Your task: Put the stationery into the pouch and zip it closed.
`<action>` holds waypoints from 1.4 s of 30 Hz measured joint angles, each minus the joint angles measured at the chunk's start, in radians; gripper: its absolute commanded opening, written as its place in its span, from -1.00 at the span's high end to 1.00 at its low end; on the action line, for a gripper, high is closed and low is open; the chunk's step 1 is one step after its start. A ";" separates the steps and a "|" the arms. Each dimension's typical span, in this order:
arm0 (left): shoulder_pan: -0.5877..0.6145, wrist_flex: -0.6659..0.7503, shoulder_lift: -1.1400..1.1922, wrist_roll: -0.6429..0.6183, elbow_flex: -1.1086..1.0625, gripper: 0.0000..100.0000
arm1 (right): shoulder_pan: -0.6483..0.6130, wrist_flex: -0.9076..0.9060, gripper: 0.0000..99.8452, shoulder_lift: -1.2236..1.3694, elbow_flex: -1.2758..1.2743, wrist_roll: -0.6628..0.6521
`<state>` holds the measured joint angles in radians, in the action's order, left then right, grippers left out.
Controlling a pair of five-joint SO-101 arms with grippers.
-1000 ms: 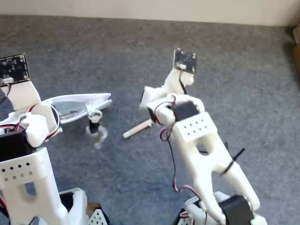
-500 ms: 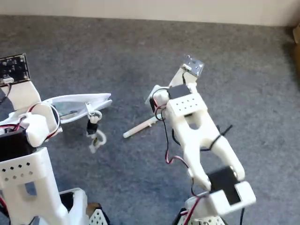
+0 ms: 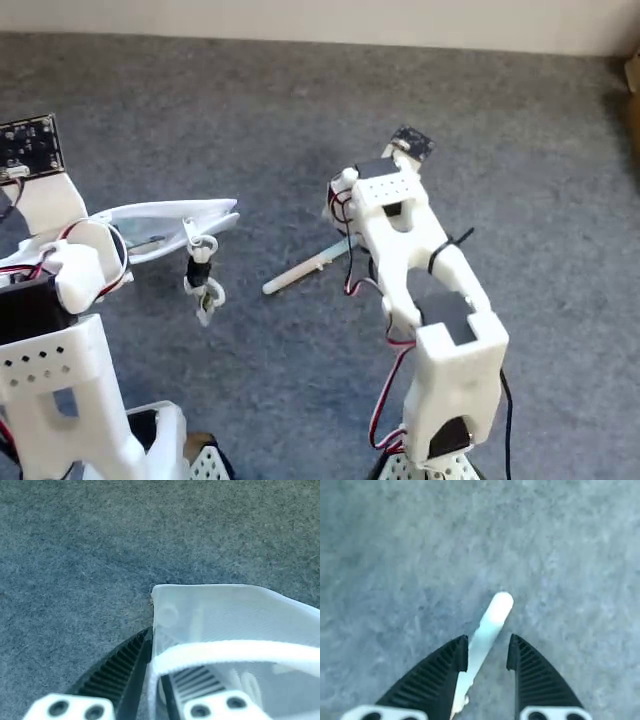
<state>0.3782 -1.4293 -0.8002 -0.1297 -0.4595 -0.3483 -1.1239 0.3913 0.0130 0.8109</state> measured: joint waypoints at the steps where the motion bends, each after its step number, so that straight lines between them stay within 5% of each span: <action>1: 0.000 0.000 0.000 0.000 0.000 0.99 | 0.000 0.000 0.75 0.020 0.011 0.000; 13: 0.000 0.002 -0.002 0.000 -0.014 0.99 | 0.003 -0.140 0.99 0.190 0.219 0.000; 42: 0.000 0.006 -0.002 0.000 -0.017 0.99 | -0.066 -0.617 0.99 0.224 0.667 0.000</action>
<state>0.3782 -1.4231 -0.8017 -0.1297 -0.4764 -0.4143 -1.7407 0.6153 0.6805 0.8109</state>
